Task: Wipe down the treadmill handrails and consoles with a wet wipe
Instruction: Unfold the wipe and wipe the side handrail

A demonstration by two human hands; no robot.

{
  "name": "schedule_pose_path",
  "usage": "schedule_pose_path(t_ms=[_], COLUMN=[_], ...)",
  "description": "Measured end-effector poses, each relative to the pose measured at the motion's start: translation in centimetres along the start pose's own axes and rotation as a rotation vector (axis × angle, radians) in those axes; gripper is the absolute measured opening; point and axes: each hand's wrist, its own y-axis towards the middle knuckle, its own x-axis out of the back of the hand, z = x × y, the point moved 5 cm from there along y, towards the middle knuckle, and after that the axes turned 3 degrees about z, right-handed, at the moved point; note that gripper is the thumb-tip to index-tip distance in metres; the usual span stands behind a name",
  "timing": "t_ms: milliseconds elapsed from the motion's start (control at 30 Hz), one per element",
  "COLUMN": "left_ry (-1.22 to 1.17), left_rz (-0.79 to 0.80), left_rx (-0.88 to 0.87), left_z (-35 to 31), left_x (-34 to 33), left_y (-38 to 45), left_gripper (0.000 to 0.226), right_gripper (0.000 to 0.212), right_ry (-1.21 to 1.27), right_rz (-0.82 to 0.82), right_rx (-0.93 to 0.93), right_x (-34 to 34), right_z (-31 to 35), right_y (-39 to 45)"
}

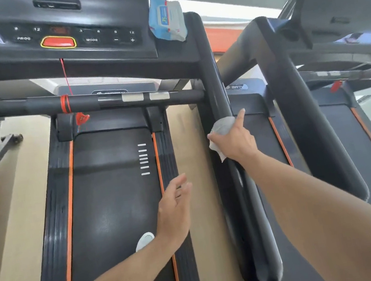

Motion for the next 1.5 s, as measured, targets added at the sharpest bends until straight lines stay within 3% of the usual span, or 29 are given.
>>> schedule_pose_path(t_ms=[233, 400, 600, 733, 833, 933, 1033, 1133, 1233, 1367, 1433, 1500], left_ry=[0.072, 0.079, 0.056, 0.017, -0.002, -0.016, -0.023, -0.015, -0.026, -0.033, -0.039, -0.048], left_rz=[0.132, 0.144, 0.147, 0.089, 0.052, -0.001, -0.031, -0.052, -0.071, -0.098, -0.112, -0.120], left_rx=[-0.036, -0.030, -0.001, 0.047, 0.049, 0.049, 0.049, 0.044, 0.036, -0.019, -0.018, 0.008], left_z=[2.0, 4.9, 9.3, 12.1, 12.9, 13.2, 12.9, 11.9, 10.1, 7.9, 7.5, 7.4], left_x=[-4.8, -8.1, -10.6, -10.4, -9.5, -8.4, -7.4, -6.7, -5.8, -4.0, -3.2, -2.6], left_y=[-5.1, -10.0, -14.7, -17.0, -17.8, -17.5, -16.8, -15.2, -13.1, -10.4, -9.3, -8.3], left_gripper=[0.039, 0.038, 0.052, 0.048, 0.047, 0.044, 0.040, 0.040, 0.038, 0.035, 0.035, 0.034], right_gripper=[0.115, 0.106, 0.096, 0.087, 0.089, 0.067, 0.064, 0.076, 0.065, 0.064, 0.065, 0.061], right_ry=[0.177, 0.192, 0.127, -0.171, -0.650, -1.189, -1.590, -1.670, -1.589, -1.553, -1.555, -1.604], right_rz=[0.143, 0.134, 0.017, -0.116, -0.175, -0.026, 0.124, 0.174, 0.147, 0.090, 0.178, 0.379], right_rx=[-0.053, -0.027, 0.215, 0.585, 0.866, 1.100, 1.117, 1.050, 1.006, 0.757, 0.777, 0.938], right_x=[-1.8, -3.1, -4.5, -6.0, -6.7, -7.3, -8.2, -8.7, -7.0, -3.2, -4.3, -7.0], right_z=[-8.1, -13.3, -16.8, -19.2, -20.2, -19.2, -17.6, -14.8, -10.5, -5.6, -5.9, -9.2], right_y=[-9.1, -15.7, -21.4, -24.2, -24.8, -25.4, -25.2, -23.6, -19.6, -14.2, -15.0, -17.9])
